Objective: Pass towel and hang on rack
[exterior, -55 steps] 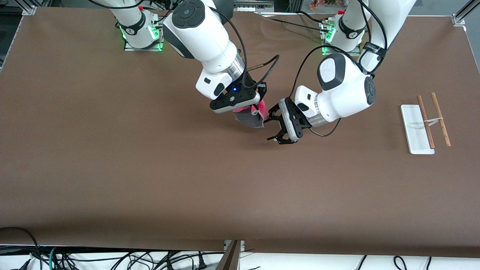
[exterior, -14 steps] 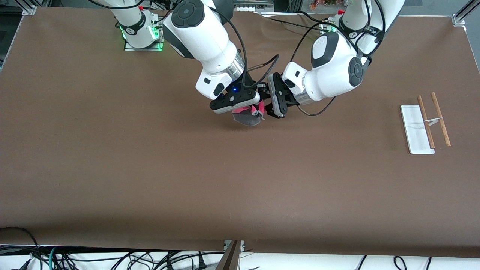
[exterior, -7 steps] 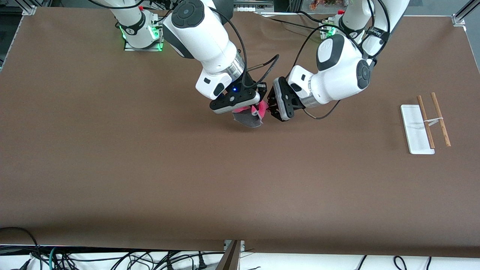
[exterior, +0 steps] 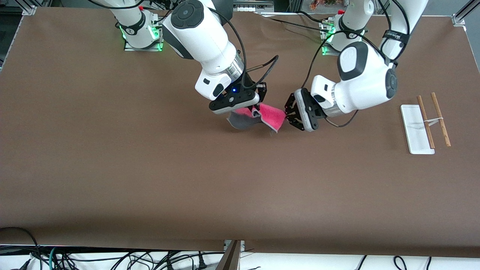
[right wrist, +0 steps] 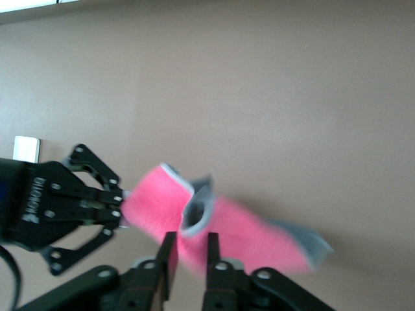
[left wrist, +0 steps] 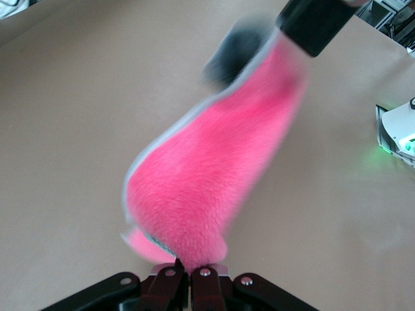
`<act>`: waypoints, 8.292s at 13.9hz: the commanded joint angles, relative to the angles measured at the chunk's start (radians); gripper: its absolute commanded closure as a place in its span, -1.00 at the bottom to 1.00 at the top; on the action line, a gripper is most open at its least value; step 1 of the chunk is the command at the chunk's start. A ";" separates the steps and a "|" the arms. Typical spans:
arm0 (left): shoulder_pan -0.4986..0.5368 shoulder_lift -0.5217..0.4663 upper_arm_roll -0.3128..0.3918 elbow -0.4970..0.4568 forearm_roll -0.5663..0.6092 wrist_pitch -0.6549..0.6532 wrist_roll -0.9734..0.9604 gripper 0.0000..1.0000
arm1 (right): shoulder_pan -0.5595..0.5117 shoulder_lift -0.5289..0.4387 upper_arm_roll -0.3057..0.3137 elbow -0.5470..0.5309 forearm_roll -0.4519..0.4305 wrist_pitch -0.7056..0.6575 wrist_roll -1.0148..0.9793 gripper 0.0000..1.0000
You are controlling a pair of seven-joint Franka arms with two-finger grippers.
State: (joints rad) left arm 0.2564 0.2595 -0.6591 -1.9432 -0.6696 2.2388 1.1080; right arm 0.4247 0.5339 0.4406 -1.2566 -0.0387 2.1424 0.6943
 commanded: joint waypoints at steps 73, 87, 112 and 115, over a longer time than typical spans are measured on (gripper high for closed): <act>0.842 -0.078 -0.287 0.468 0.666 -0.837 -1.000 -1.00 | -0.492 -0.361 -0.378 -0.124 -0.017 -0.635 -0.728 -1.00; 0.666 -0.097 -0.372 0.334 0.783 -0.683 -1.237 -1.00 | -0.491 -0.359 -0.376 -0.124 -0.017 -0.633 -0.726 -1.00; -0.224 -0.227 0.602 0.289 0.697 -0.610 -1.269 -1.00 | -0.477 -0.359 -0.375 -0.124 -0.018 -0.631 -0.726 -1.00; -0.220 -0.201 0.602 0.314 0.685 -0.625 -1.266 -1.00 | -0.477 -0.359 -0.375 -0.124 -0.018 -0.631 -0.728 -1.00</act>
